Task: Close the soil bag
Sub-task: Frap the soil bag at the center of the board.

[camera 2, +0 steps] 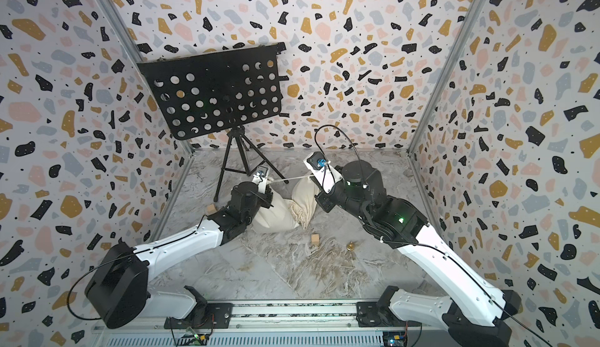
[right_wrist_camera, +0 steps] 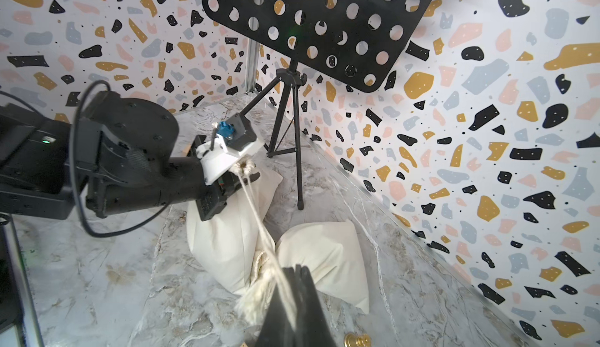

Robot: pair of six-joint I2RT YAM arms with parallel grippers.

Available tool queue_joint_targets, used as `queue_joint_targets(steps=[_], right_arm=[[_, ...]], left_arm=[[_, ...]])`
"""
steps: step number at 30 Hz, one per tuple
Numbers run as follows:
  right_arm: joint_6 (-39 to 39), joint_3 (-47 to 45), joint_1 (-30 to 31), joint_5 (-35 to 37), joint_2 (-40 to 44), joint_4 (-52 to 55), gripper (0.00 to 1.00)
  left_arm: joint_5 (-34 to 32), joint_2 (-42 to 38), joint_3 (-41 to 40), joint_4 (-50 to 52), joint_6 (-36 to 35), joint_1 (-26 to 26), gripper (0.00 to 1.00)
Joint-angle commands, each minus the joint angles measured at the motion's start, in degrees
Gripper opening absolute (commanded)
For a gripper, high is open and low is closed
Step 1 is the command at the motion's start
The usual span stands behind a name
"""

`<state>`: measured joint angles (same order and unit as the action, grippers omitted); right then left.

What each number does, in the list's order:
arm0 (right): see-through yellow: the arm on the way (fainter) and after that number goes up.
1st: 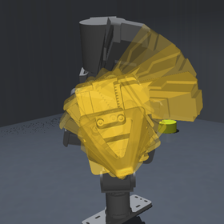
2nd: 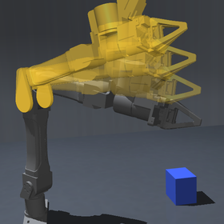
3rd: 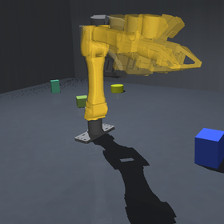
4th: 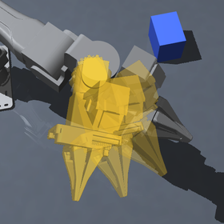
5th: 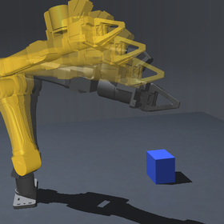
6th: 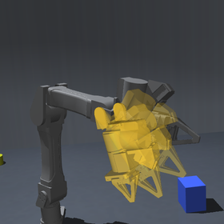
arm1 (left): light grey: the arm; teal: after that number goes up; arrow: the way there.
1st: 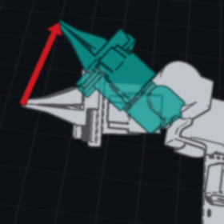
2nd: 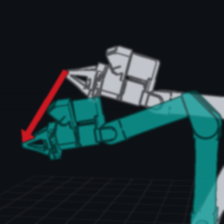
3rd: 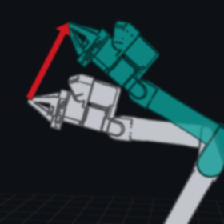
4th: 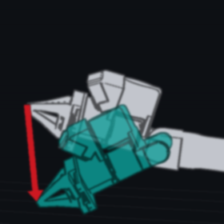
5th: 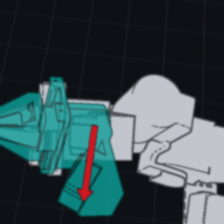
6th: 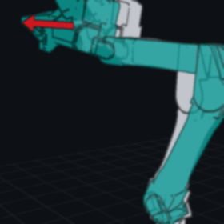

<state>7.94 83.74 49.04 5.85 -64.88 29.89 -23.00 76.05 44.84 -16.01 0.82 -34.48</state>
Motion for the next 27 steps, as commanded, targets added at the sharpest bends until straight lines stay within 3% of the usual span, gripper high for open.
queue_joint_targets(steps=[1, 6, 11, 20, 24, 27], right_arm=[[-0.3, 4.3, -0.3, -1.5, -2.4, -9.6, 0.00], [-1.3, 7.1, -0.3, -9.4, -10.6, -10.5, 0.00], [-1.1, 10.6, -0.3, -13.1, -14.6, -8.7, 0.00], [-1.0, 12.4, -0.3, -13.9, -14.9, -6.9, 0.00], [-1.3, 12.7, -0.3, -13.6, -13.9, -6.8, 0.00], [-1.3, 12.5, -0.3, -13.3, -13.0, -6.6, 0.00]], left_arm=[[-1.3, -6.0, -5.8, 8.0, 2.4, 3.5, 0.26], [13.0, -15.3, -9.6, 2.6, -1.7, 3.5, 0.52], [25.2, -17.5, -5.6, 2.4, -4.7, 3.5, 0.68], [42.3, -12.8, 5.2, 7.4, -12.1, 3.4, 0.71], [43.1, -10.6, 8.9, 10.2, -14.1, 3.2, 0.70], [42.1, -10.2, 9.6, 9.7, -14.8, 3.2, 0.63]])
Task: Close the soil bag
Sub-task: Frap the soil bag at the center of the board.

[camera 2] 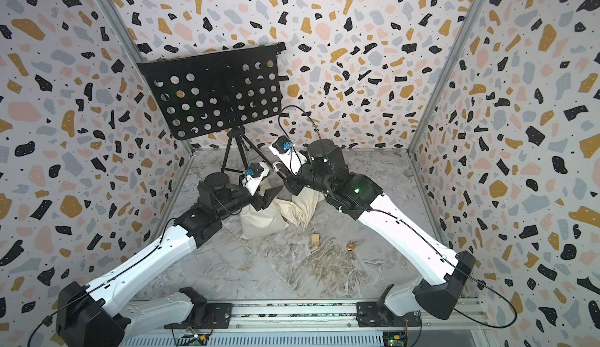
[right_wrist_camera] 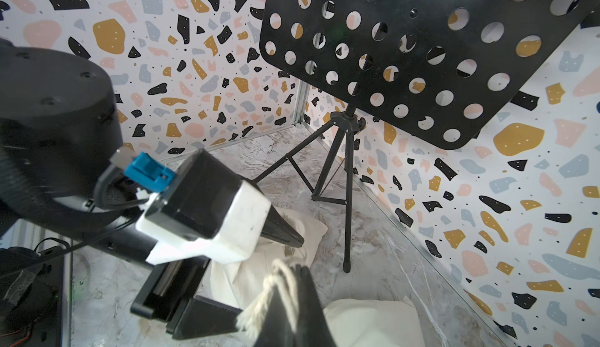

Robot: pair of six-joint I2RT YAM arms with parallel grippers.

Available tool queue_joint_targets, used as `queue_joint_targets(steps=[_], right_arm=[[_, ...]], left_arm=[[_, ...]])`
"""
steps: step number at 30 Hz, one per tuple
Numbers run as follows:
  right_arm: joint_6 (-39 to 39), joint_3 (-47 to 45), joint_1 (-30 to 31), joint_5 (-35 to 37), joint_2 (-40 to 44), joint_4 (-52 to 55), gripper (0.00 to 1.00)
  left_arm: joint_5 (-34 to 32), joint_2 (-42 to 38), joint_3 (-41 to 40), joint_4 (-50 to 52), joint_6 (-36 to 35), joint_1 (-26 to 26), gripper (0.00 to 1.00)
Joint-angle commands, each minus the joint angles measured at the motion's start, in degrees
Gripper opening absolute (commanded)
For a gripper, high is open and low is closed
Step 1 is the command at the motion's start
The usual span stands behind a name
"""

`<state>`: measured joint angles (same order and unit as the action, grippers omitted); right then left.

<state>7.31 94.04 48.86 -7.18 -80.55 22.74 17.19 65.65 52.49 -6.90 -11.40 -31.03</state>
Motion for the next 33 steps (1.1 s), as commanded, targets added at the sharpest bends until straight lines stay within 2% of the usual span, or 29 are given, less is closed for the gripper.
queue_joint_targets(steps=[1, 3, 7, 14, 17, 21, 26, 30, 33], right_arm=[[-0.6, 2.2, -0.2, -0.3, 2.9, 0.5, 0.00], [-0.6, 2.1, -0.2, -0.2, 3.3, 0.4, 0.00], [-0.3, 1.5, -0.2, 0.0, 3.9, 0.5, 0.00], [0.1, 1.1, -0.2, 0.4, 5.3, 0.8, 0.00], [0.7, 0.5, -0.2, 1.6, 5.7, 0.8, 0.00], [1.0, 0.2, -0.2, 2.0, 5.9, 0.8, 0.00], [1.0, 0.1, -0.2, 1.4, 5.7, 0.6, 0.00], [0.9, -0.2, -0.2, 1.3, 6.0, 0.6, 0.00], [0.6, -0.4, -0.2, 1.1, 6.4, 0.4, 0.00]], left_arm=[[1.2, 0.5, 2.8, 1.3, -2.8, -0.3, 0.59], [-0.4, 1.5, 4.8, 2.6, -2.9, -0.3, 0.52], [-3.2, 3.2, 6.7, 3.2, -3.0, -0.3, 0.47], [-4.6, 4.1, 7.9, 2.9, -3.2, -0.3, 0.46], [-4.2, 0.7, 5.7, 2.6, -3.6, -0.3, 0.46], [-3.9, -5.2, -0.8, -2.0, -4.4, -0.3, 0.47], [-4.7, -7.1, -3.1, -4.5, -5.2, -0.3, 0.50], [-6.9, -5.0, -2.0, -7.1, -5.0, -0.3, 0.61], [-4.9, 0.5, 2.4, -5.8, -5.7, -0.3, 0.62]])
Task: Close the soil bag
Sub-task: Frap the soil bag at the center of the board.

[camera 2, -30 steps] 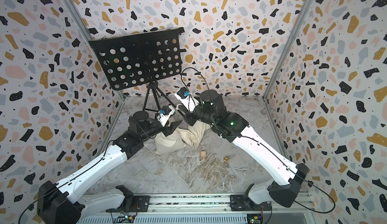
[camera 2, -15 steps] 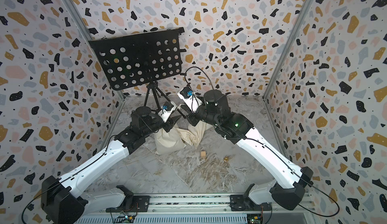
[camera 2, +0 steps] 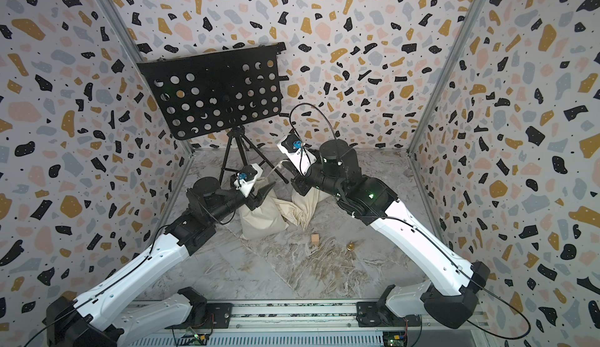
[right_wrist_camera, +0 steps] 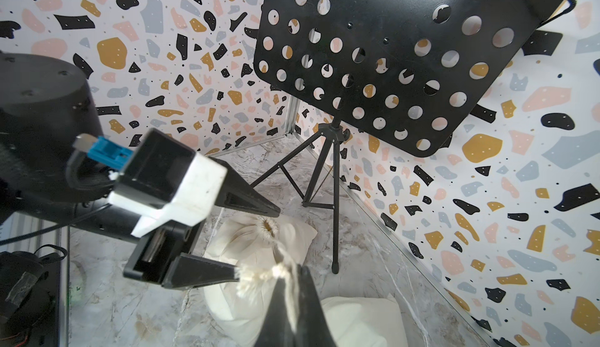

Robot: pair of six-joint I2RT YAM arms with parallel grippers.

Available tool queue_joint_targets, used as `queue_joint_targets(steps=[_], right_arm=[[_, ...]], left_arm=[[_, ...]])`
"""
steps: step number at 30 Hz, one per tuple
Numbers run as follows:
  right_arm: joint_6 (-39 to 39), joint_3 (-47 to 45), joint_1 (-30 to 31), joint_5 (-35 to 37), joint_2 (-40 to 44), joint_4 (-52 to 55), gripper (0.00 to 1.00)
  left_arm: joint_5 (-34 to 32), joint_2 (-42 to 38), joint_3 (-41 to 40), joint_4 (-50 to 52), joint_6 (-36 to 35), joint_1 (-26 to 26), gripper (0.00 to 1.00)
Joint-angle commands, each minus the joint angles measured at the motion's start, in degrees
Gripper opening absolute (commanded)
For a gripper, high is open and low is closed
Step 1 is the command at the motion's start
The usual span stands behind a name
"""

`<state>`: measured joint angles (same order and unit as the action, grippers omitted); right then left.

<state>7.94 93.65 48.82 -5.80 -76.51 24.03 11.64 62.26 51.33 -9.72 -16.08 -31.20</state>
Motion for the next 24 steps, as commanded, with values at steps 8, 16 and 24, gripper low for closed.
queue_joint_targets(steps=[8, 16, 24], right_arm=[[1.6, -1.4, -0.2, 2.4, 4.4, -0.7, 0.00], [1.5, -3.6, -4.1, 7.0, 10.3, -0.7, 0.00], [3.6, -4.1, -6.7, 12.8, 16.7, -0.7, 0.00]], left_arm=[[-1.0, 10.5, 6.8, -0.8, -1.5, 0.7, 0.05], [-13.9, 12.5, 0.2, 7.1, -1.2, 1.8, 0.00], [-26.9, 16.3, 1.1, 17.1, -0.6, 1.8, 0.09]])
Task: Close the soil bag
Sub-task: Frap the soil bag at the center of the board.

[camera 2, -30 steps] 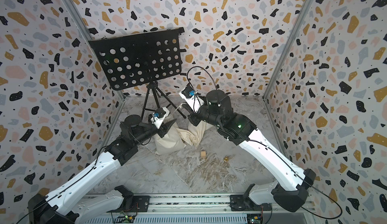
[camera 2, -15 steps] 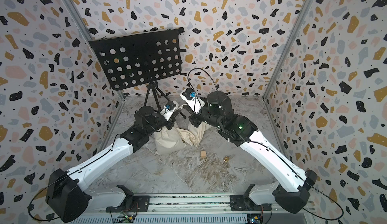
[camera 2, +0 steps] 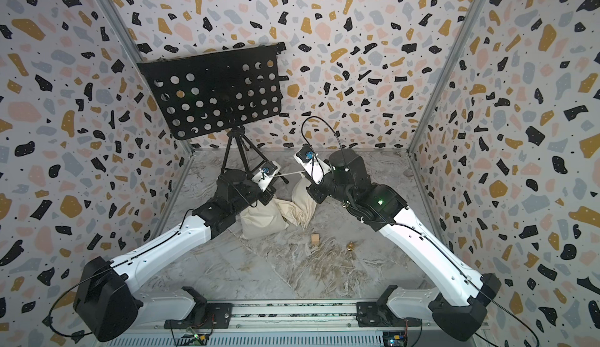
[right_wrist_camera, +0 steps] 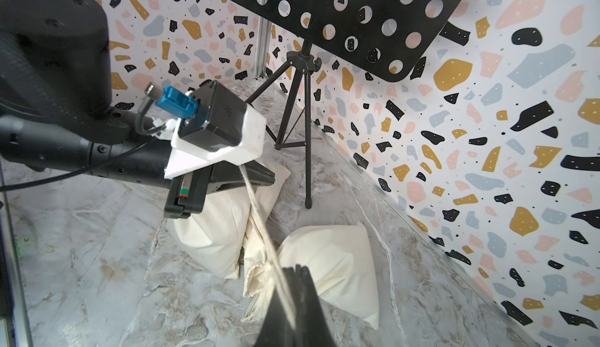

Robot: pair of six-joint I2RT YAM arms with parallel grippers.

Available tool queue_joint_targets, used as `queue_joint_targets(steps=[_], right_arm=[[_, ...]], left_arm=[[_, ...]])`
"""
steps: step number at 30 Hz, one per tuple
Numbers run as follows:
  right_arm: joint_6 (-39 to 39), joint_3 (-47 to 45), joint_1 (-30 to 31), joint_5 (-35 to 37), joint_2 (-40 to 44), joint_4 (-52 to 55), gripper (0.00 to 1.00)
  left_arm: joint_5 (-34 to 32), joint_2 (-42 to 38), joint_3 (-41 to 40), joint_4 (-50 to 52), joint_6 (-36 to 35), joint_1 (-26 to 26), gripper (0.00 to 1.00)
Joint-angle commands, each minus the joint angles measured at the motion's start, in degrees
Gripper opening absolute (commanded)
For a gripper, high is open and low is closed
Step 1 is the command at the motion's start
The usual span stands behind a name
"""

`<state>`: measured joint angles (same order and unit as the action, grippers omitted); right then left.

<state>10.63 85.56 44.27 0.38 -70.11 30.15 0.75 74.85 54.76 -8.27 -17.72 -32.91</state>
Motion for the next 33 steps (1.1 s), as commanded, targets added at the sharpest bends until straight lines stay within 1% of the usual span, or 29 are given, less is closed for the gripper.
queue_joint_targets(steps=[1, 5, 10, 15, 18, 20, 22, 23, 24, 26, 27, 29, 31, 33], right_arm=[[1.3, 4.0, -2.4, 7.6, 11.0, -6.9, 0.00], [2.6, 3.7, -2.8, 10.8, 13.1, -6.9, 0.00], [3.4, 3.3, -3.3, 14.3, 14.5, -7.0, 0.00], [3.4, 2.8, -3.6, 16.3, 15.2, -7.4, 0.00], [3.2, 2.2, -3.7, 17.5, 15.2, -7.7, 0.00], [3.1, 2.1, -3.9, 18.3, 14.8, -7.8, 0.00], [2.6, 2.2, -4.4, 17.9, 14.2, -7.7, 0.00], [2.3, 2.2, -4.5, 16.9, 13.7, -7.7, 0.00], [2.0, 2.2, -4.5, 15.2, 12.8, -7.7, 0.00], [0.0, 2.2, -4.5, 6.2, 9.6, -8.0, 0.00], [-1.0, 2.3, -4.5, 1.9, 7.3, -8.1, 0.00], [-3.1, 3.2, -4.5, -3.4, 3.1, -8.0, 0.00], [-4.9, 4.5, -4.5, -7.4, -1.4, -8.0, 0.00], [-5.8, 5.9, -4.5, -10.5, -4.0, -8.7, 0.00]], left_arm=[[-17.3, 4.1, -2.1, 16.4, 1.0, 3.5, 0.11], [-21.7, 6.2, -1.5, 18.5, 0.9, 3.5, 0.19], [-26.3, 8.3, -0.9, 20.0, 2.1, 3.9, 0.22], [-33.4, 12.6, 2.9, 26.3, 8.0, 6.6, 0.21], [-34.4, 12.5, 2.7, 27.9, 12.1, 8.7, 0.20], [-34.5, 10.9, 1.6, 28.0, 15.6, 10.9, 0.20], [-34.0, 8.5, -0.1, 27.0, 16.8, 12.4, 0.21], [-32.8, 7.3, -1.1, 25.9, 16.3, 12.5, 0.21], [-29.6, 5.6, -2.2, 24.4, 14.6, 12.5, 0.21], [-18.7, 0.4, -6.3, 17.9, 10.9, 11.3, 0.25], [-13.9, -2.5, -8.0, 14.0, 9.9, 10.7, 0.29], [-3.0, -7.2, -10.6, 9.0, 8.5, 10.5, 0.39], [4.0, -10.7, -11.6, 5.8, 8.2, 10.4, 0.47], [8.3, -12.3, -10.9, 4.9, 7.7, 10.3, 0.52]])
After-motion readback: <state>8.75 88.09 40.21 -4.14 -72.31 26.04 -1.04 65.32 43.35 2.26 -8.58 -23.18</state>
